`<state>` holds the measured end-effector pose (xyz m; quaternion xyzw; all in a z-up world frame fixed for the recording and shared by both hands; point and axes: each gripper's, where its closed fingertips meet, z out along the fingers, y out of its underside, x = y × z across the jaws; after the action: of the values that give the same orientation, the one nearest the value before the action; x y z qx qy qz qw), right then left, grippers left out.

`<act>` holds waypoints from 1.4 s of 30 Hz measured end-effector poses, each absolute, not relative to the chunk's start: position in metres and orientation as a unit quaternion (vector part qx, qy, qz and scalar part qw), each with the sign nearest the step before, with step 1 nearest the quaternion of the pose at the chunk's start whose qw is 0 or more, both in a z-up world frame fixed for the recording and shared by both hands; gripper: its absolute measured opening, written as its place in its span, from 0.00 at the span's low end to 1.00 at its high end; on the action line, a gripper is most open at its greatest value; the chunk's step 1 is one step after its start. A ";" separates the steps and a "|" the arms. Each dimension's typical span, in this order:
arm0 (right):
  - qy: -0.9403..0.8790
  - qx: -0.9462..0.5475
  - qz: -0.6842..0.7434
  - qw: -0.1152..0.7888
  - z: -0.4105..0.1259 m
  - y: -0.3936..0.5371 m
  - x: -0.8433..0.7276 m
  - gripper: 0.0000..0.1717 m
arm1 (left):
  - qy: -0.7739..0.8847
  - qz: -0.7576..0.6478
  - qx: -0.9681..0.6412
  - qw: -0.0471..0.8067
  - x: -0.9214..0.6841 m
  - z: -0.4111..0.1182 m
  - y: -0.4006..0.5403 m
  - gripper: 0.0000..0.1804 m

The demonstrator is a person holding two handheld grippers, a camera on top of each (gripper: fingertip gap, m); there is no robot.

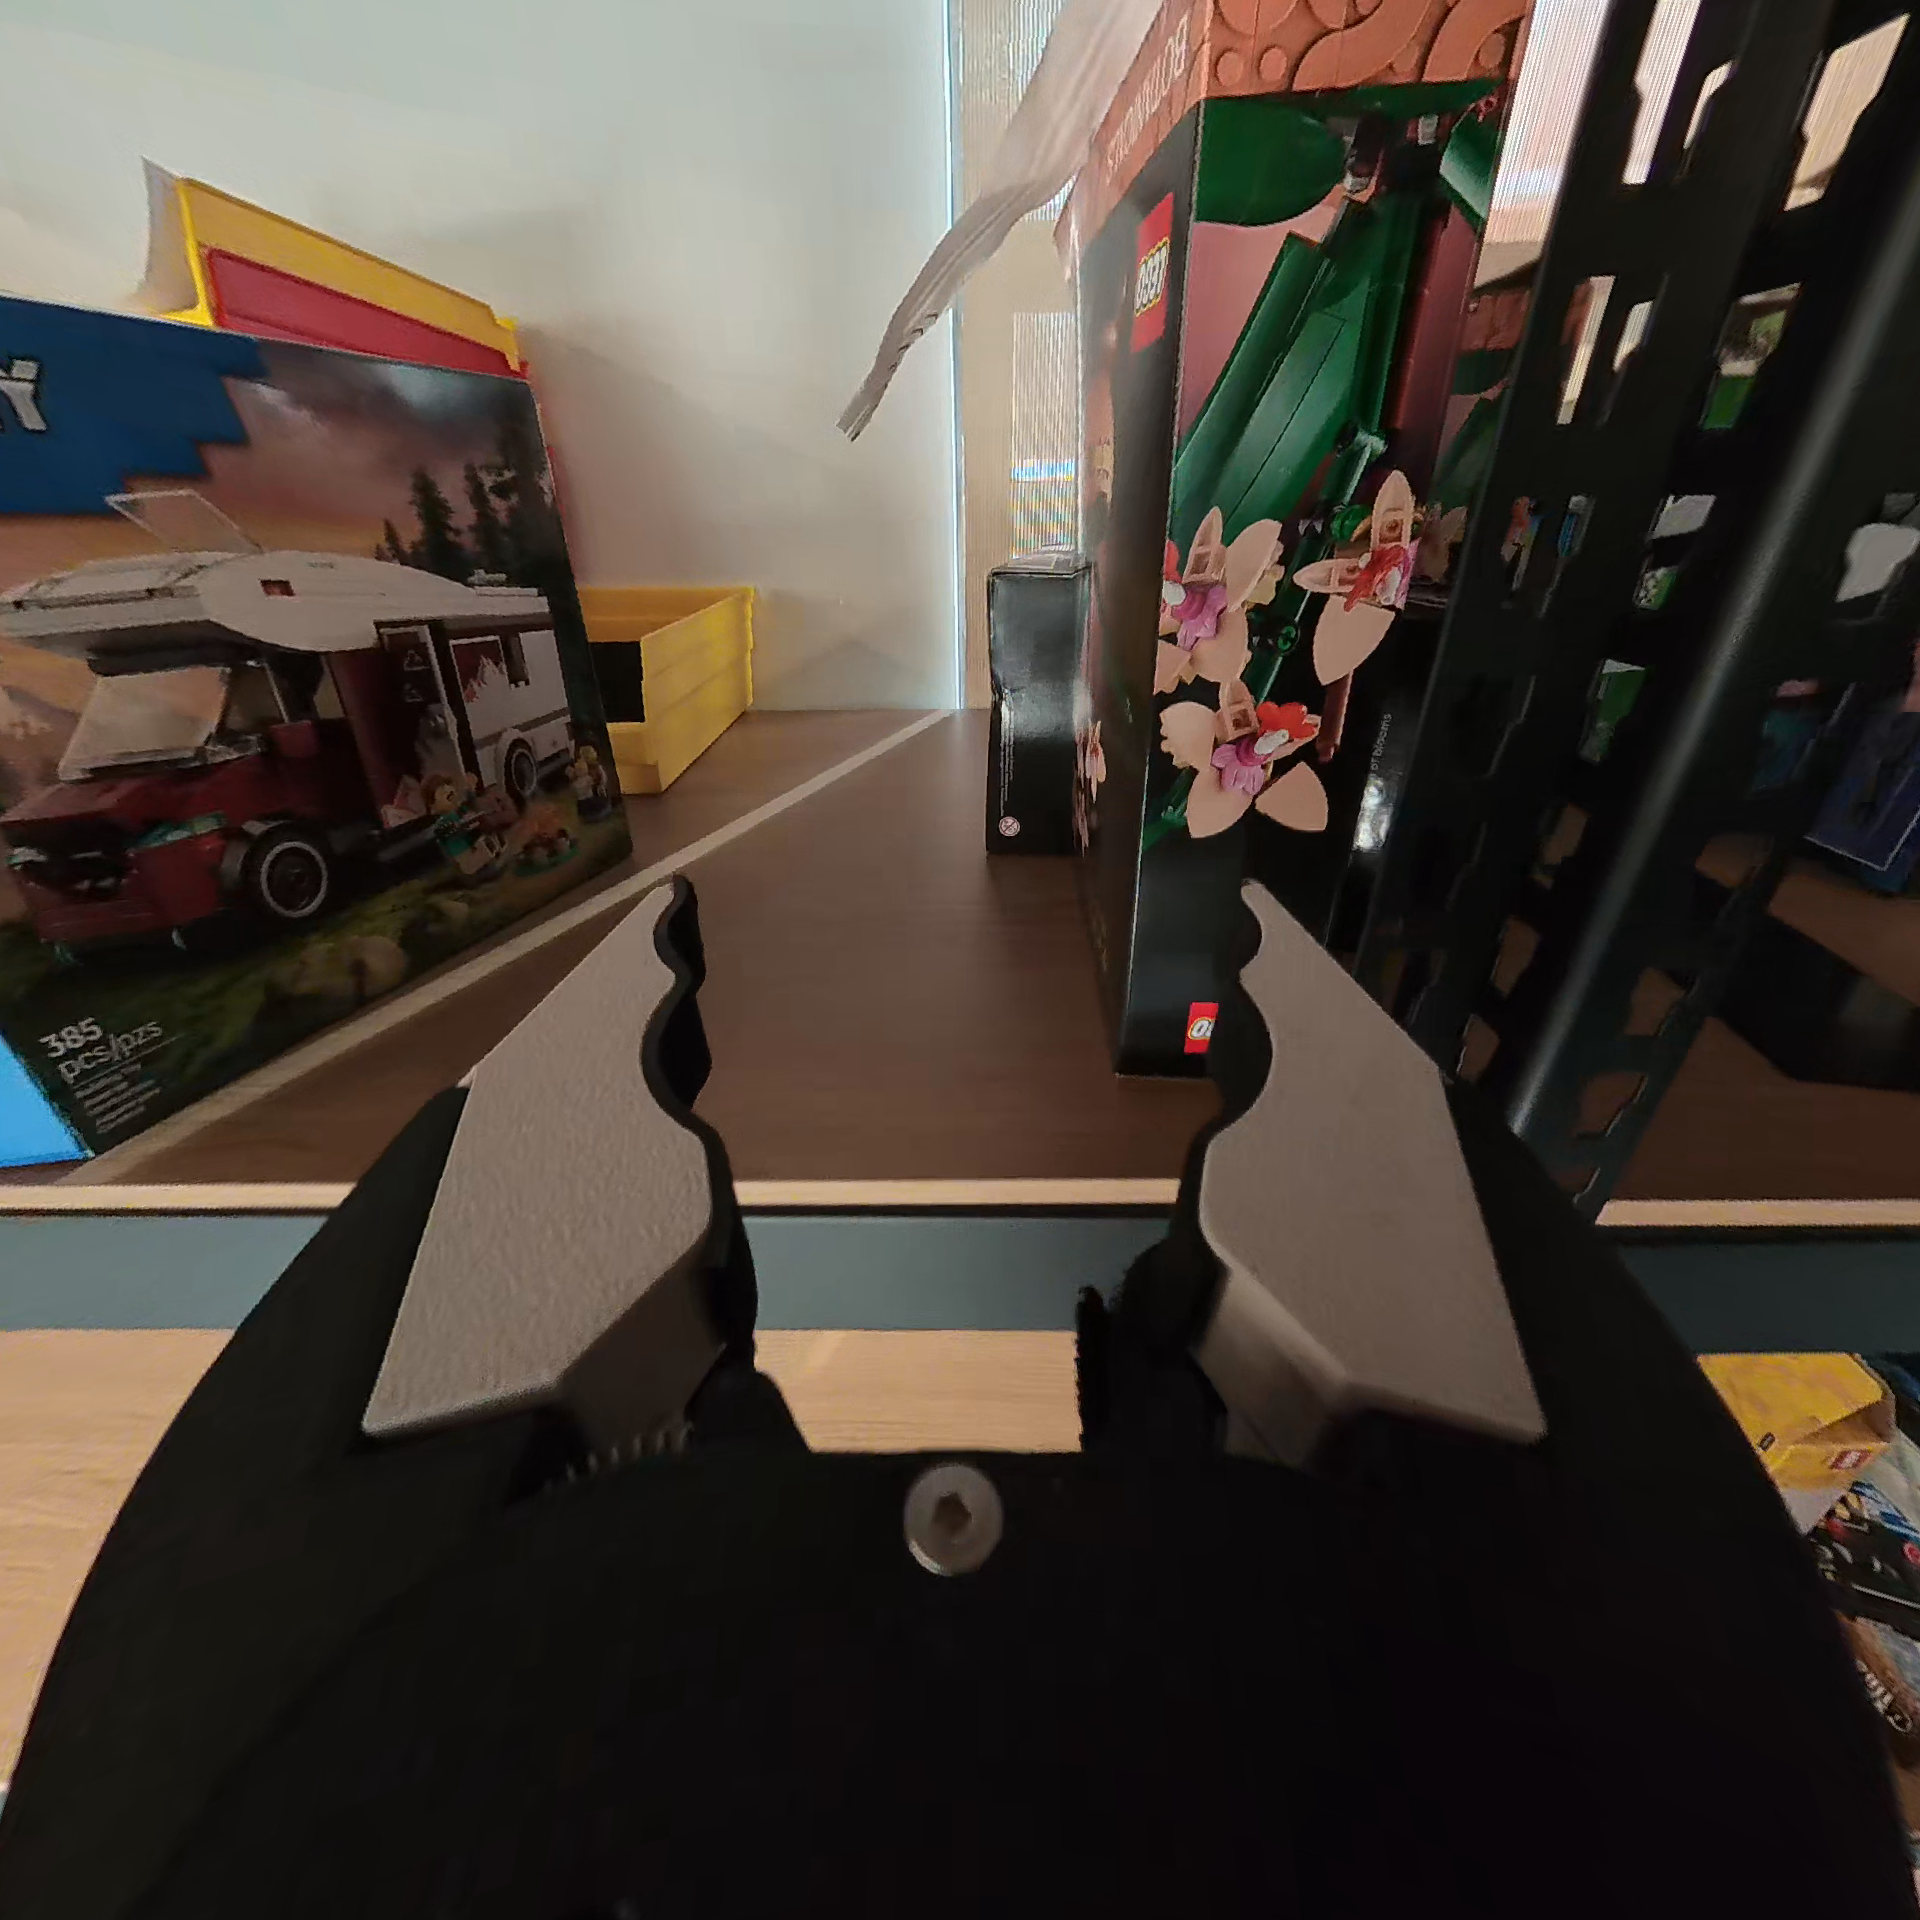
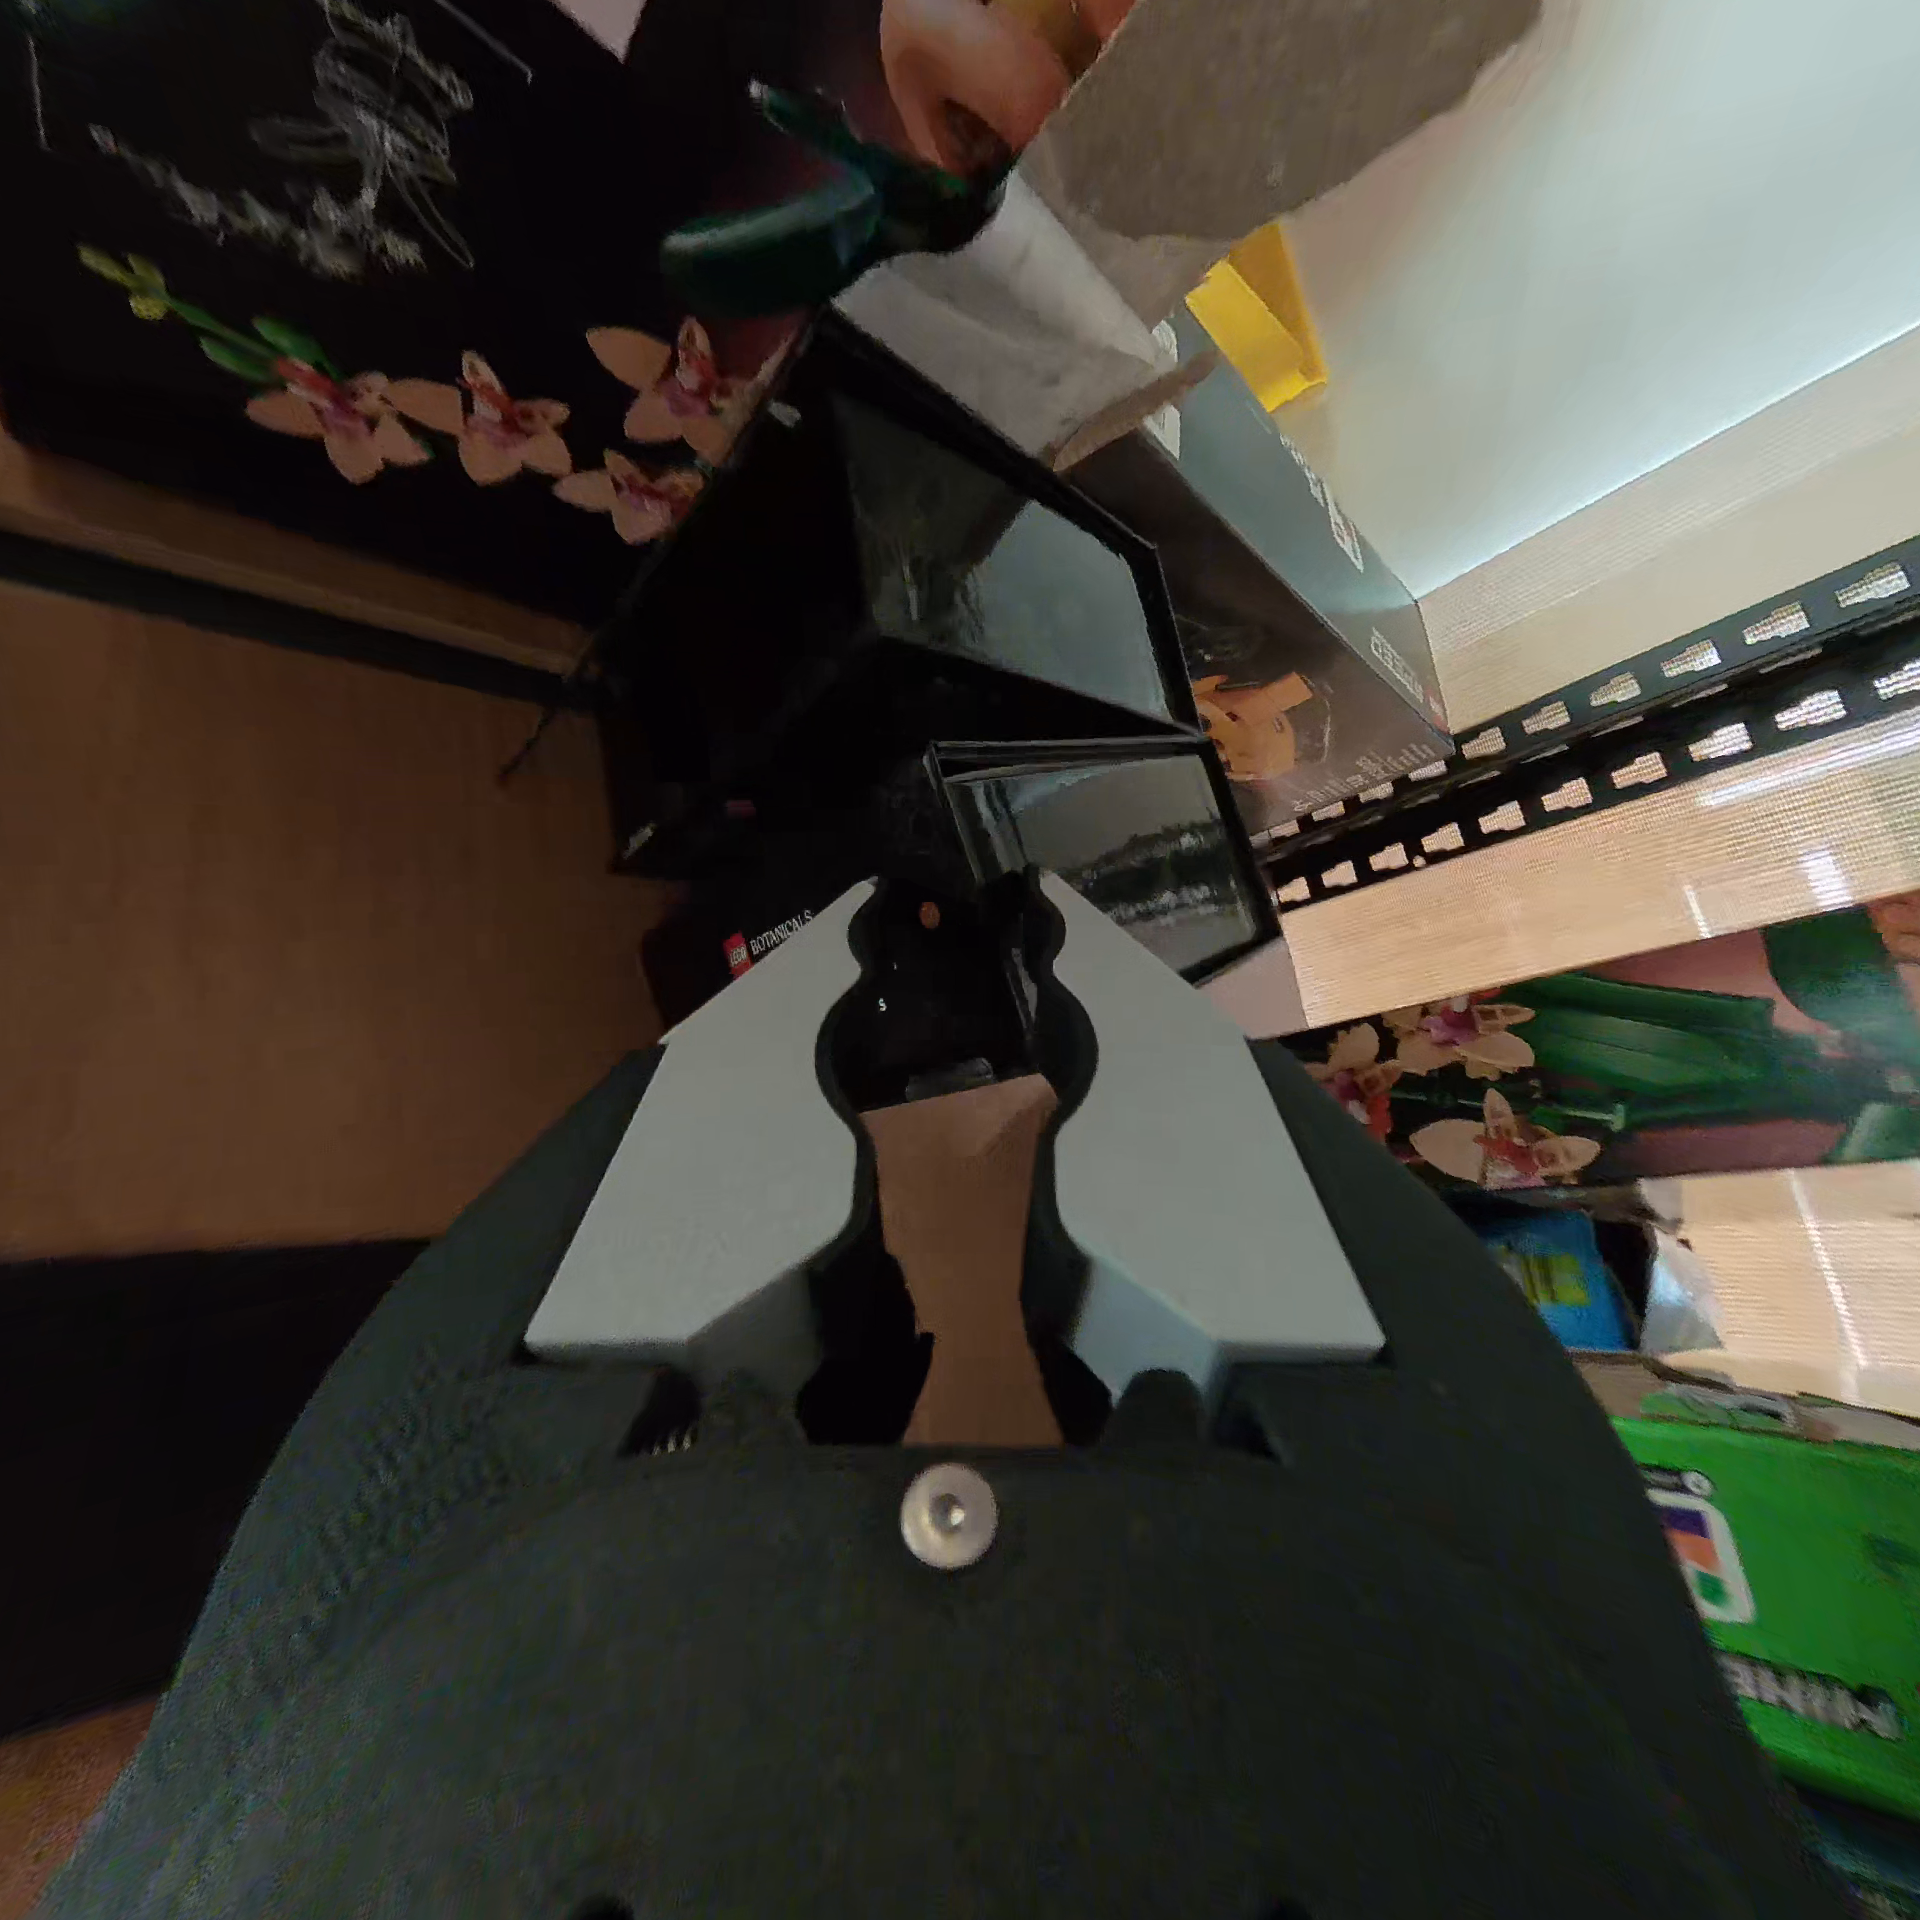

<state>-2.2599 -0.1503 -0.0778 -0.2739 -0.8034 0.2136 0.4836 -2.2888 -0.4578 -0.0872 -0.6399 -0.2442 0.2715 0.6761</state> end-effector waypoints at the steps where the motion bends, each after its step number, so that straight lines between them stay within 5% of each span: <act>1: -0.806 -0.275 0.203 0.484 -0.078 -0.143 -2.258 0.13 | -0.243 0.275 -0.640 0.675 -2.287 -0.088 -0.460 0.54; 5: -0.797 -0.320 0.162 0.486 -0.076 -0.111 -2.247 0.16 | -0.237 0.272 -0.647 0.672 -2.285 -0.094 -0.468 0.53; 9: -0.737 -0.405 0.220 0.494 -0.060 -0.113 -2.232 0.43 | -0.232 0.264 -0.643 0.680 -2.289 -0.090 -0.474 0.53; 17: -0.587 -0.582 0.326 0.459 -0.107 -0.114 -2.255 0.77 | -0.209 0.230 -0.649 0.694 -2.299 -0.090 -0.470 0.53; 22: -0.549 -0.638 0.368 0.395 -0.142 -0.098 -2.280 0.67 | -0.200 0.216 -0.651 0.700 -2.304 -0.090 -0.478 0.53; 26: -0.551 -0.632 0.406 0.363 -0.141 -0.102 -2.288 0.42 | -0.195 0.208 -0.652 0.703 -2.309 -0.092 -0.489 0.52; 42: -0.581 -0.586 0.474 0.307 -0.121 -0.114 -2.226 0.39 | -0.035 0.100 -0.700 0.706 -2.229 -0.087 -0.462 0.41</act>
<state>-2.2259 -0.1137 -0.1213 -0.5862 -0.5806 0.4741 0.3075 -2.2291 -0.4617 -0.0867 -0.7005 -0.0352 0.0997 0.7058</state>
